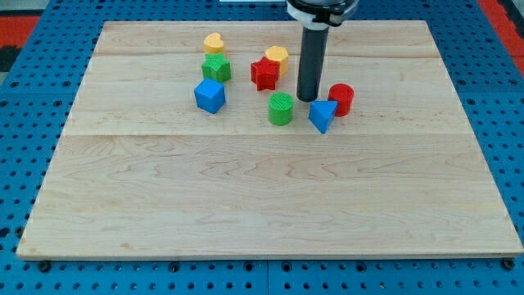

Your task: Move the blue triangle to the bottom right side of the red circle

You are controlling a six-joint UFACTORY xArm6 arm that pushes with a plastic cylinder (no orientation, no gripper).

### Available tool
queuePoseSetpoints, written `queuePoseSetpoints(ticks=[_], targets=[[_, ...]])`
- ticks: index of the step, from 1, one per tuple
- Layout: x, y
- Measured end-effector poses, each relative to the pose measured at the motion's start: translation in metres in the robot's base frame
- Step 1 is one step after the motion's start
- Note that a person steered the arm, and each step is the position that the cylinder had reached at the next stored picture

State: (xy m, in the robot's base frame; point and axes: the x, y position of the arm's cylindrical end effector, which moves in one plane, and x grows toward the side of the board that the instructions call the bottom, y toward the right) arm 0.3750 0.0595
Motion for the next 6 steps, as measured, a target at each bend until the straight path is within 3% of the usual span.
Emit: queuePoseSetpoints(ticks=[4, 6], targets=[[0.034, 0.01], [0.042, 0.047]])
